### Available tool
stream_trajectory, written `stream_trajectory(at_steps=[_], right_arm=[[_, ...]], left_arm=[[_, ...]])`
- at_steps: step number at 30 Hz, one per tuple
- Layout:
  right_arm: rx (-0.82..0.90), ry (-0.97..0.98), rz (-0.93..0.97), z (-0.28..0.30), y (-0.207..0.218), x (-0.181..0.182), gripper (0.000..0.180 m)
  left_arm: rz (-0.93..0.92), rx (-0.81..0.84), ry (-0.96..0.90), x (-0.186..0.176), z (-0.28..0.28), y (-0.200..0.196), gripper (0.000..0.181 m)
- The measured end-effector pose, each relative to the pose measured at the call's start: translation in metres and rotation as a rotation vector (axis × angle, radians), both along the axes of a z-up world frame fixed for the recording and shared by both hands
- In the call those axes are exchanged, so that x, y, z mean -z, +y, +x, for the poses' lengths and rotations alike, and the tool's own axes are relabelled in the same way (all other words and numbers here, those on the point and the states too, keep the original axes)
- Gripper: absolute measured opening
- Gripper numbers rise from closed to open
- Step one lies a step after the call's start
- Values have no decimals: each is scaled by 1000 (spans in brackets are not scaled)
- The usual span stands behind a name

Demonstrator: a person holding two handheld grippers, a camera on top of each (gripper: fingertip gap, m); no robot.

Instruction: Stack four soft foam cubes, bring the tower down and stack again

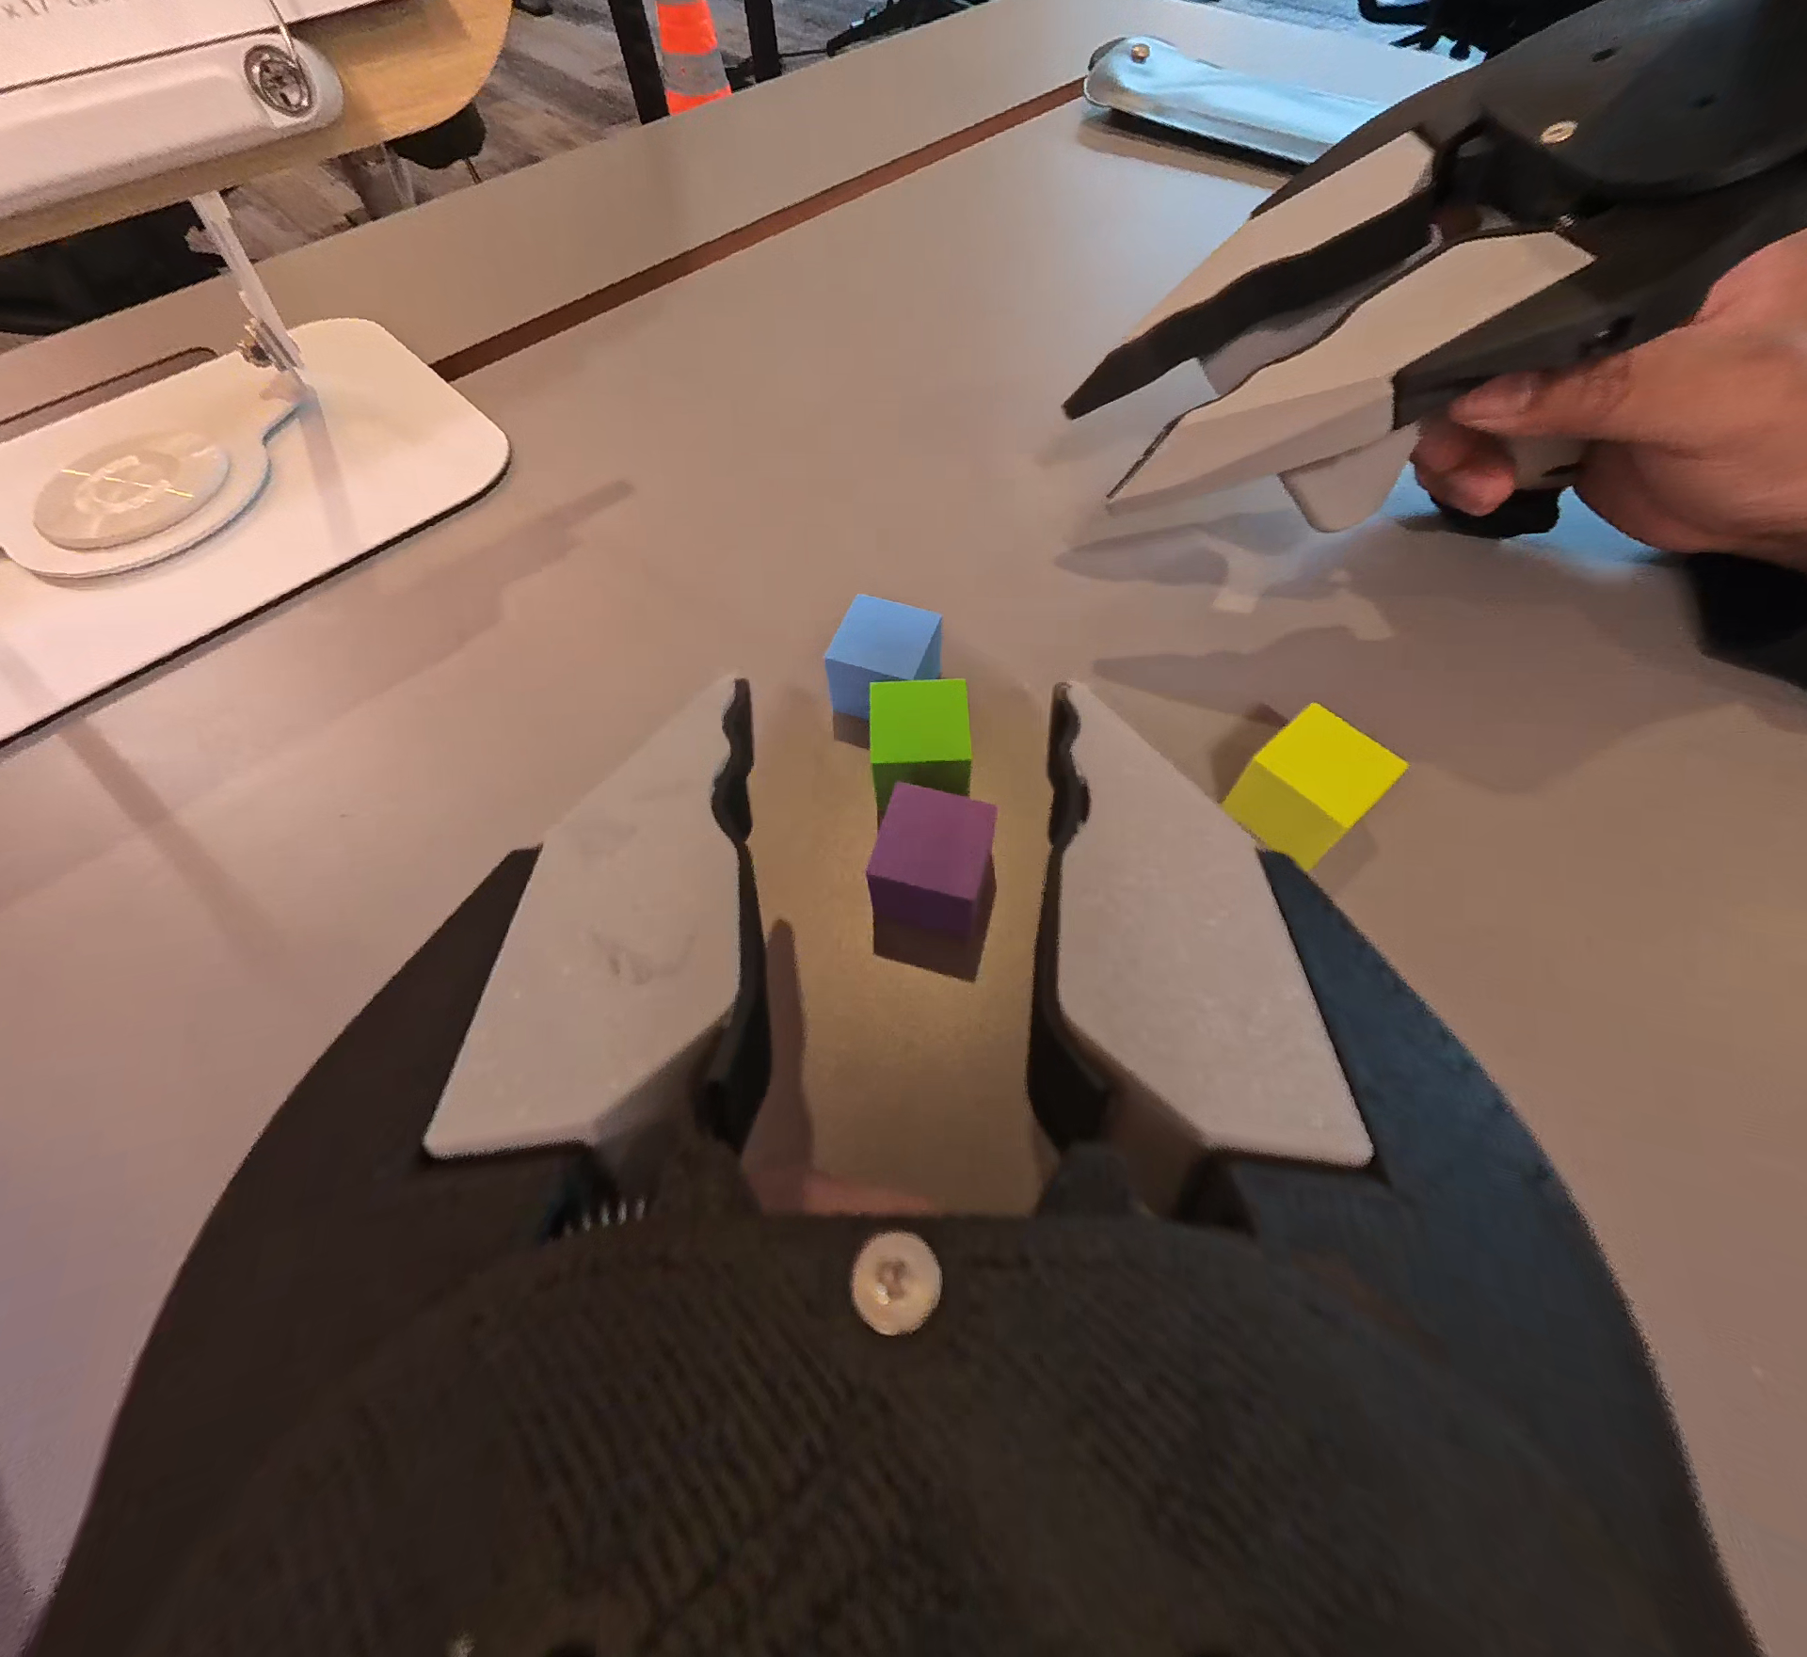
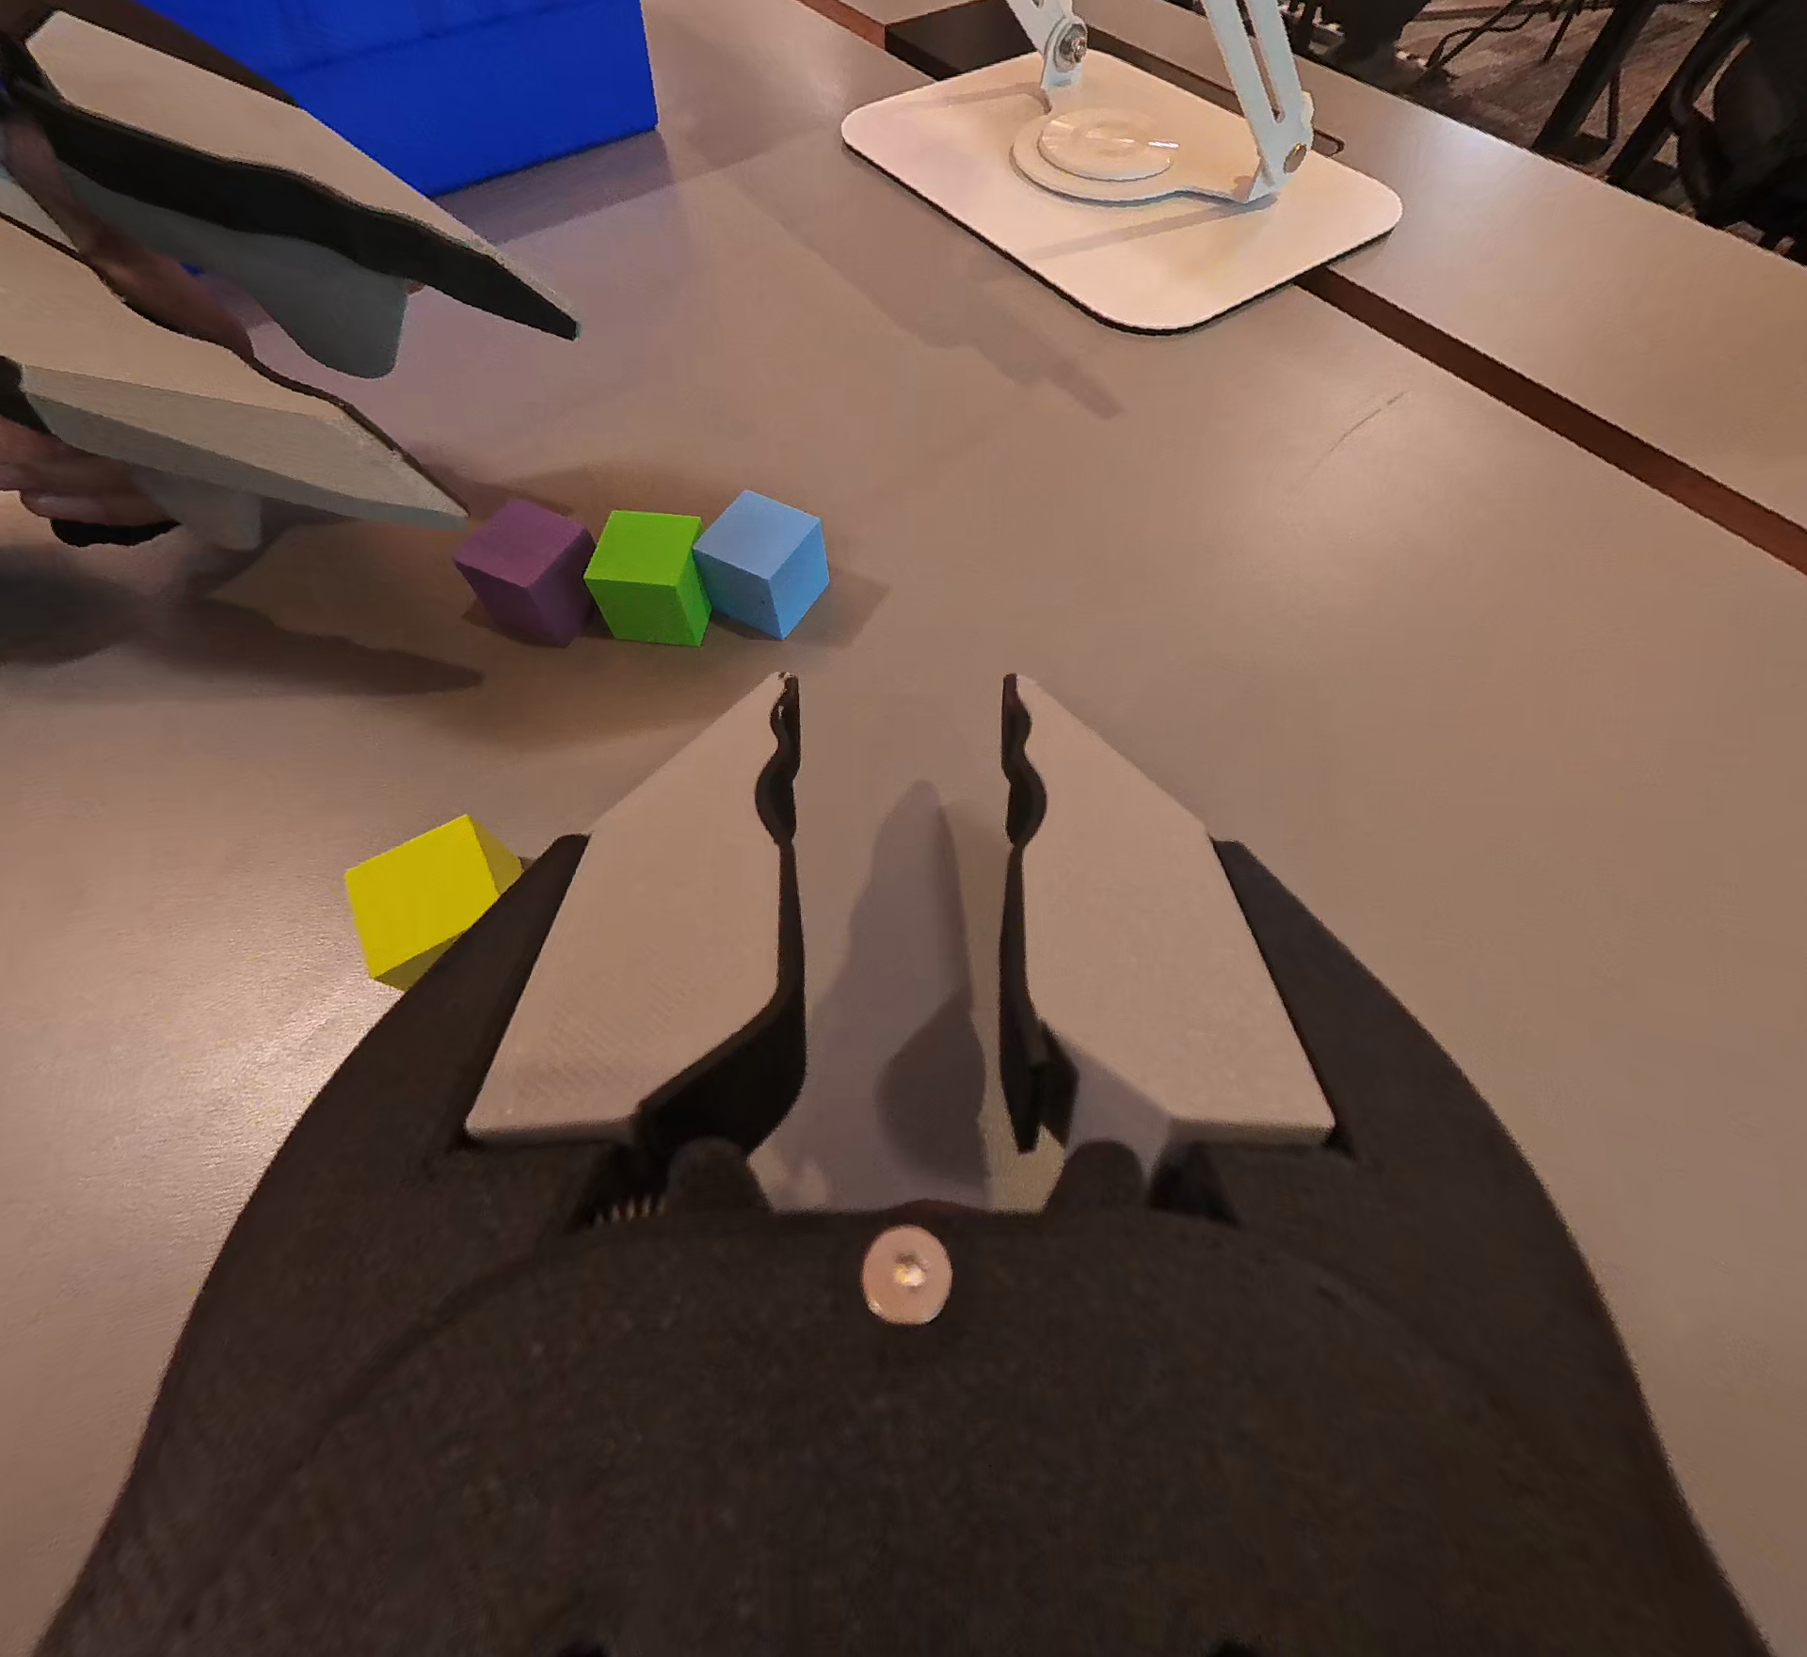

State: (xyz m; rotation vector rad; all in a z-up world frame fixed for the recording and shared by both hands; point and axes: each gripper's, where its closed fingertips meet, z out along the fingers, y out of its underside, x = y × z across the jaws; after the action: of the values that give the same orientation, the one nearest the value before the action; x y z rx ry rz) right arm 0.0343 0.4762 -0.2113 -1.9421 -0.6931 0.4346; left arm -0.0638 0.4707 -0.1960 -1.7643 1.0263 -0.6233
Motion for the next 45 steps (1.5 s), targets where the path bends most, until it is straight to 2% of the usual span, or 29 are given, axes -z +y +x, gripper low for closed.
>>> stream_trajectory(at_steps=[27,36,39,45], right_arm=[[24,10,1,-1,-2,0,41],[7,11,-3,-9,-2,1,39],[7,-5,-8,-13,-4,3,38],[-3,-49,19,-17,-11,-1,37]], left_arm=[[7,-67,19,-1,-13,12,59],[-63,-7,84,22,-4,5,58],[-70,-46,101,27,-1,7,53],[-69,-35,268,49,13,7,53]])
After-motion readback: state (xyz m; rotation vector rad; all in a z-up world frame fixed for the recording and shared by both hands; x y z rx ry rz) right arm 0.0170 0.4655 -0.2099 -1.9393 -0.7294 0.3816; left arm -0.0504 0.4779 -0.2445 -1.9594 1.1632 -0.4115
